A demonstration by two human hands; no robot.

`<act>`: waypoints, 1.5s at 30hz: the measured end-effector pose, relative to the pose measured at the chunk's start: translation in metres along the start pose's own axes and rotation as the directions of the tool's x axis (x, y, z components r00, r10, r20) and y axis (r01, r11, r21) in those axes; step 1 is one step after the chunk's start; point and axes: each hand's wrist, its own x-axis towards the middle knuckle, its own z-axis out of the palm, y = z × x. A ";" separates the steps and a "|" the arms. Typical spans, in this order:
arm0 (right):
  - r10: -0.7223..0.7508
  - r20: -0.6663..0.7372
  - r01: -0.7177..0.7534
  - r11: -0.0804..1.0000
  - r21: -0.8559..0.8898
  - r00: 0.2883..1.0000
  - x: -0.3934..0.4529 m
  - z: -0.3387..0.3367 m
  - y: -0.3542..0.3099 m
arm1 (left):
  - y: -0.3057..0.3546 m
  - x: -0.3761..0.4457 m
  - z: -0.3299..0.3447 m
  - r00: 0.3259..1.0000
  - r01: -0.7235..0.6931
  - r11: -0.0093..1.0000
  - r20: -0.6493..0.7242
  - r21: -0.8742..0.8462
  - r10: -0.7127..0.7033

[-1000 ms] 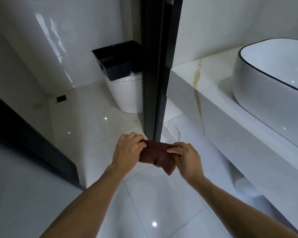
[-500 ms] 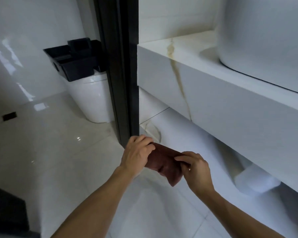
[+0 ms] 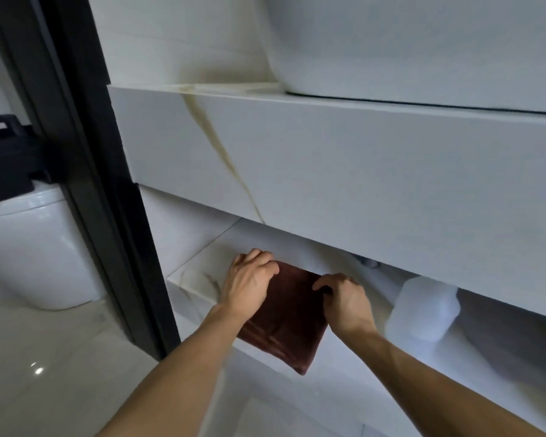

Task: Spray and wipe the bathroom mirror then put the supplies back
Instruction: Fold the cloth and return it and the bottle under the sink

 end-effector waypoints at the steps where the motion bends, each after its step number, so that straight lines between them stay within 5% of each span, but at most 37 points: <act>1: 0.026 0.008 -0.026 1.000 -0.009 1.000 0.005 0.000 0.005 | 0.001 0.005 0.006 1.000 -0.009 1.000 0.025 -0.003 0.009; 9: 0.189 -0.001 -0.189 0.980 -0.065 0.982 0.044 -0.003 0.041 | 0.020 0.046 0.058 0.971 -0.029 0.999 0.236 -0.039 0.038; 11: 0.224 0.073 -0.216 0.971 -0.104 0.972 0.049 -0.004 0.045 | 0.016 0.050 0.070 0.951 0.015 0.999 0.310 -0.048 0.001; 14: 0.145 0.267 -0.063 0.953 -0.295 0.953 0.032 0.012 0.046 | 0.015 0.042 0.083 0.933 0.048 0.998 0.358 -0.041 -0.030; 20: 0.113 0.355 0.011 0.944 -0.329 0.928 0.007 0.035 0.059 | -0.015 0.038 0.086 0.755 0.118 0.978 0.624 0.172 -0.201; 23: 0.112 0.370 0.011 0.949 -0.314 0.922 0.009 0.036 0.055 | -0.030 0.038 0.082 0.772 0.174 0.951 0.565 0.254 -0.292; 27: 0.133 0.376 0.009 0.936 -0.353 0.917 0.011 0.034 0.054 | 0.012 0.043 0.086 0.887 0.145 0.989 0.440 0.027 -0.141; 30: 0.107 0.337 0.033 0.923 -0.383 0.936 0.019 0.027 0.052 | 0.037 0.042 0.099 0.827 0.176 0.983 0.549 -0.045 -0.123; 38: 0.126 0.396 0.049 0.914 -0.403 0.909 0.016 0.023 0.057 | 0.028 0.045 0.092 0.719 0.161 0.983 0.673 0.084 -0.175; 43: 0.060 0.295 0.075 0.902 -0.425 0.953 0.031 0.014 0.051 | 0.046 0.043 0.086 0.852 0.195 0.980 0.491 0.029 -0.184; 45: 0.075 0.352 0.096 0.890 -0.445 0.933 0.039 0.015 0.055 | 0.052 0.027 0.087 0.819 0.194 0.981 0.549 0.010 -0.167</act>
